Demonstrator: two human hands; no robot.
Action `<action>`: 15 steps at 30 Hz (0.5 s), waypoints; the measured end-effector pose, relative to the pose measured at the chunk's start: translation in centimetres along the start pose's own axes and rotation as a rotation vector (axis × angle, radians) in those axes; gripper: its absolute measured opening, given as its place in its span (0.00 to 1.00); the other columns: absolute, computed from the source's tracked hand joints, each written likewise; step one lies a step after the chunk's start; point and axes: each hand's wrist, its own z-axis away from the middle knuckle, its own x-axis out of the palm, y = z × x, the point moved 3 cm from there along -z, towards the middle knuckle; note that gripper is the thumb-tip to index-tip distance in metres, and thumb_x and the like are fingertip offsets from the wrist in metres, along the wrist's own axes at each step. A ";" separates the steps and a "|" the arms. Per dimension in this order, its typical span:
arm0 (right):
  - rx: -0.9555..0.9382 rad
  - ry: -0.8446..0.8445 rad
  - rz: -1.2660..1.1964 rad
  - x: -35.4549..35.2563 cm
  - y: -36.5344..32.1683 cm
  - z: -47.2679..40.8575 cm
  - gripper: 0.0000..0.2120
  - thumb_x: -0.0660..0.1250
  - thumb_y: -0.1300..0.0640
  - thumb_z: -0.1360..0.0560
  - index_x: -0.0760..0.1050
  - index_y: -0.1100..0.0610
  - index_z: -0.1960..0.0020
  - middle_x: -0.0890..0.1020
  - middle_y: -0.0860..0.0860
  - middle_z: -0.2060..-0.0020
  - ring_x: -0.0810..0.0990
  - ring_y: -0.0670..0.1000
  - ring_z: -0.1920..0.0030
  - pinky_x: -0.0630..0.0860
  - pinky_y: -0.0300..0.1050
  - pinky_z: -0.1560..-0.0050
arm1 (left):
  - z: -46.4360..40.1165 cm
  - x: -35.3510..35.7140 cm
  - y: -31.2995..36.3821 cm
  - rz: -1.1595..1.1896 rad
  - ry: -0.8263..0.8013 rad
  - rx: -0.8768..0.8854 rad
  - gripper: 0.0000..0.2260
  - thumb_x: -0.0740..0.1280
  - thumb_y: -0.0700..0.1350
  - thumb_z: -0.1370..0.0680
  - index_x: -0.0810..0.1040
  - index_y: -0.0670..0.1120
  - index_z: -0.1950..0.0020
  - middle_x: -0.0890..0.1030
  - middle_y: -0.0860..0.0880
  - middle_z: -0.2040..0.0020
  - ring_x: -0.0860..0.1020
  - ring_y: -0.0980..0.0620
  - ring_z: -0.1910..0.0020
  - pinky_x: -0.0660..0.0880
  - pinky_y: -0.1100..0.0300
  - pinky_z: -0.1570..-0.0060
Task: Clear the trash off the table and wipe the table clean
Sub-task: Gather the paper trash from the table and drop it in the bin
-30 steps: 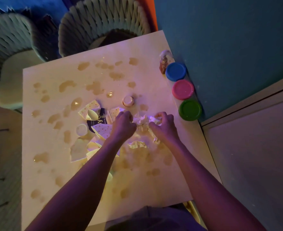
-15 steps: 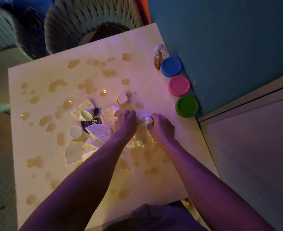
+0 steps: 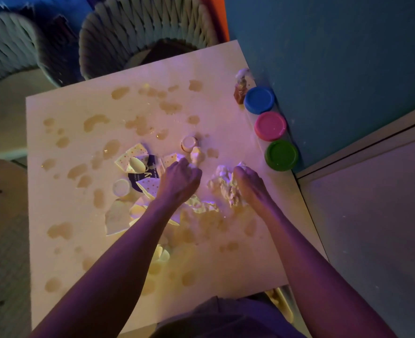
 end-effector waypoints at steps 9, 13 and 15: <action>0.075 0.088 0.129 1.1 2.5 0.5 0.22 0.56 0.40 0.29 0.78 0.56 0.61 0.84 0.54 0.62 0.81 0.58 0.55 0.76 0.49 0.52 | 3.3 1.9 -0.1 -0.076 -0.052 0.065 0.12 0.63 0.50 0.19 0.74 0.41 0.52 0.79 0.37 0.52 0.77 0.35 0.51 0.69 0.50 0.57; 0.072 0.154 0.082 1.0 3.7 0.9 0.18 0.61 0.41 0.32 0.75 0.56 0.60 0.83 0.52 0.62 0.80 0.56 0.57 0.72 0.46 0.60 | 4.0 3.1 -0.6 -0.094 -0.129 0.054 0.15 0.69 0.48 0.23 0.73 0.41 0.42 0.77 0.41 0.46 0.76 0.39 0.48 0.68 0.54 0.55; 0.069 0.165 0.099 1.1 4.4 0.6 0.12 0.63 0.46 0.29 0.73 0.54 0.52 0.82 0.54 0.54 0.80 0.58 0.52 0.73 0.46 0.57 | 4.2 3.6 -0.5 -0.104 -0.160 0.068 0.18 0.72 0.49 0.24 0.74 0.42 0.40 0.77 0.41 0.44 0.76 0.40 0.47 0.70 0.53 0.53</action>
